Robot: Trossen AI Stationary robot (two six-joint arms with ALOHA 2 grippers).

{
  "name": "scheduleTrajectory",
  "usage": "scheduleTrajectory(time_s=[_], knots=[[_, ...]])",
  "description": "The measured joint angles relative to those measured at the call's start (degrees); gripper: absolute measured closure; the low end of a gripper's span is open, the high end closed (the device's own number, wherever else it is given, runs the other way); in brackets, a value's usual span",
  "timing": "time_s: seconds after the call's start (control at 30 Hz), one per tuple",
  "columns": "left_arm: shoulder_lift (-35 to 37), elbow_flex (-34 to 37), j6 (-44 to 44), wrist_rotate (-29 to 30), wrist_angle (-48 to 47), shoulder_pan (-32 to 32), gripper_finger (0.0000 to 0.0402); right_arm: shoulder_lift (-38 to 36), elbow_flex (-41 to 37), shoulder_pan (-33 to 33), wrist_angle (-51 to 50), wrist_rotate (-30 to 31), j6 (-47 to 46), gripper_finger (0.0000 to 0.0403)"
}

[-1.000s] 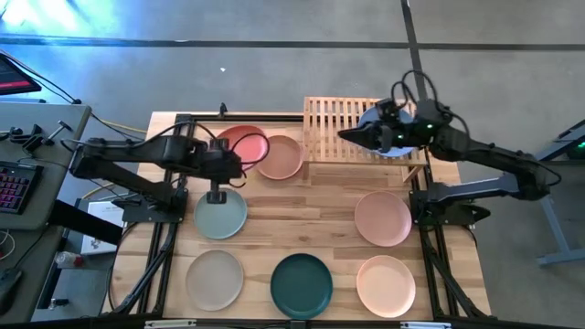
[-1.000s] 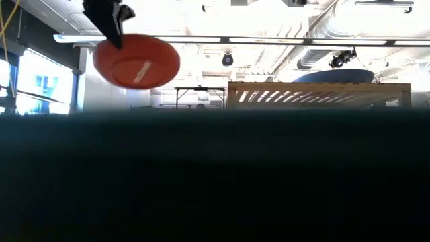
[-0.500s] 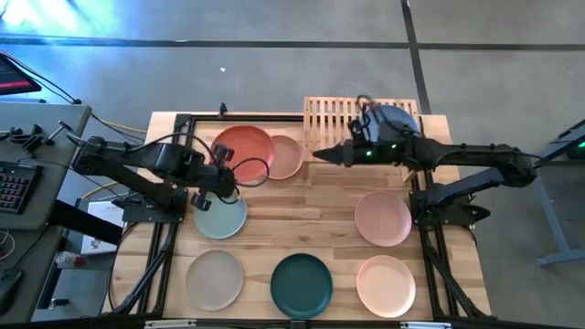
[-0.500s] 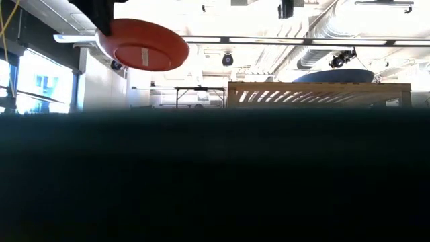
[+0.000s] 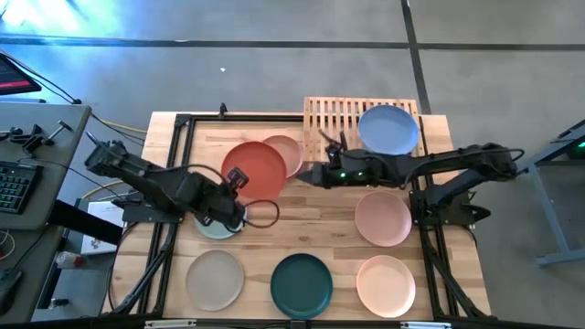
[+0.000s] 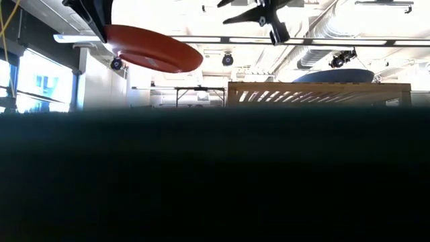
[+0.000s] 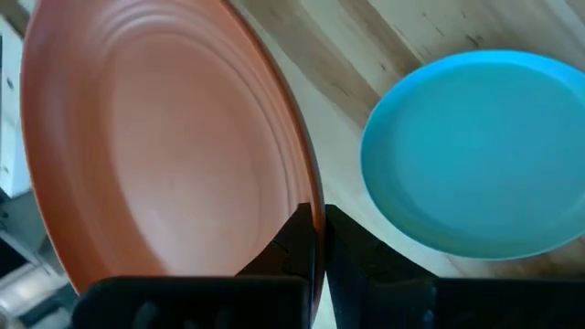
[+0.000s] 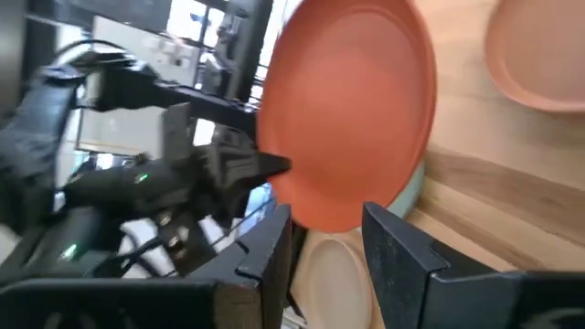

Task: Place and stack plates onto a shelf
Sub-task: Stack the orange plate on the blue plate on the shelf

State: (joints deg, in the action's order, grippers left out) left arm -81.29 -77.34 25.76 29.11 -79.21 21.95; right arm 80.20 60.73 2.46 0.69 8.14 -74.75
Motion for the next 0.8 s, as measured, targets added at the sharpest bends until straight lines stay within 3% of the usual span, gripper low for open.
scheduleTrajectory(time_s=[0.4,0.8], knots=[[-1.5,0.0,0.0,0.7,3.5,3.9,0.0399,5.3,0.0,0.3,-0.9,0.7,-3.5,0.0284],[-1.5,0.0,2.9,0.7,7.4,4.4,0.0399,5.4,0.0,0.3,-3.4,1.8,-4.3,0.0284]])
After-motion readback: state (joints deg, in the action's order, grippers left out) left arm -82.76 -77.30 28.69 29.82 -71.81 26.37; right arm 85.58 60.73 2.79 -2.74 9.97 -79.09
